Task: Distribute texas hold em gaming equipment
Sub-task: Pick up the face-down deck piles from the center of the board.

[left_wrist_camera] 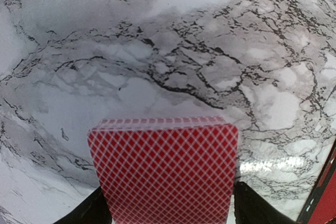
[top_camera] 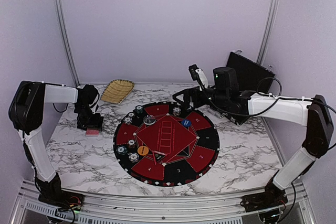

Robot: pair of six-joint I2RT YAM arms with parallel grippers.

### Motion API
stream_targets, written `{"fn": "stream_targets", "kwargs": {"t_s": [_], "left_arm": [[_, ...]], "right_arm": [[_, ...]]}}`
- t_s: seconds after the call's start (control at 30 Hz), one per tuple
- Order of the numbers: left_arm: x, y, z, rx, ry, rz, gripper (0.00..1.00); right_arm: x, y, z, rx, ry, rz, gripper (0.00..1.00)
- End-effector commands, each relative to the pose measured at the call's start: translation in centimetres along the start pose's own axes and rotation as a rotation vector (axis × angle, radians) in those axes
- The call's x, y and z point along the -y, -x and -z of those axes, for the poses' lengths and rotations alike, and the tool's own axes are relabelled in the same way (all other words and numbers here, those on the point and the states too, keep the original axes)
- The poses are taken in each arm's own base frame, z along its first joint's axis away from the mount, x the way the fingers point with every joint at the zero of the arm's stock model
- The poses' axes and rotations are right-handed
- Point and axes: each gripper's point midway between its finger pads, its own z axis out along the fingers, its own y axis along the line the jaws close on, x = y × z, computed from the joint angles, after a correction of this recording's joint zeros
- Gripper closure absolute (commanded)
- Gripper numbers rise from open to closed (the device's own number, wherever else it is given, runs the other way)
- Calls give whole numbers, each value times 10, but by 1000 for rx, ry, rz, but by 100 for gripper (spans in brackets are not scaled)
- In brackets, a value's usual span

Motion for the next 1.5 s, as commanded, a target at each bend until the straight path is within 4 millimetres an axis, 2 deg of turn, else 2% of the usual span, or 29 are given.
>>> {"fn": "stream_targets", "kwargs": {"t_s": [0.0, 0.37, 0.63, 0.77, 1.07, 1.47], "left_arm": [[-15, -43, -11, -164, 79, -67, 21], [-28, -51, -17, -199, 105, -67, 25], [-27, -48, -18, -198, 97, -70, 35], [-23, -44, -13, -178, 89, -85, 42], [-11, -27, 4, -112, 51, -84, 48], [0, -19, 25, -73, 21, -105, 50]], "right_arm": [[0, 9, -1, 11, 8, 14, 2], [0, 8, -1, 7, 9, 12, 2], [0, 8, -3, 4, 12, 7, 2], [-1, 6, -3, -3, 13, 2, 2], [1, 2, -4, -22, 5, -23, 3], [2, -2, -14, -59, 11, -64, 4]]}}
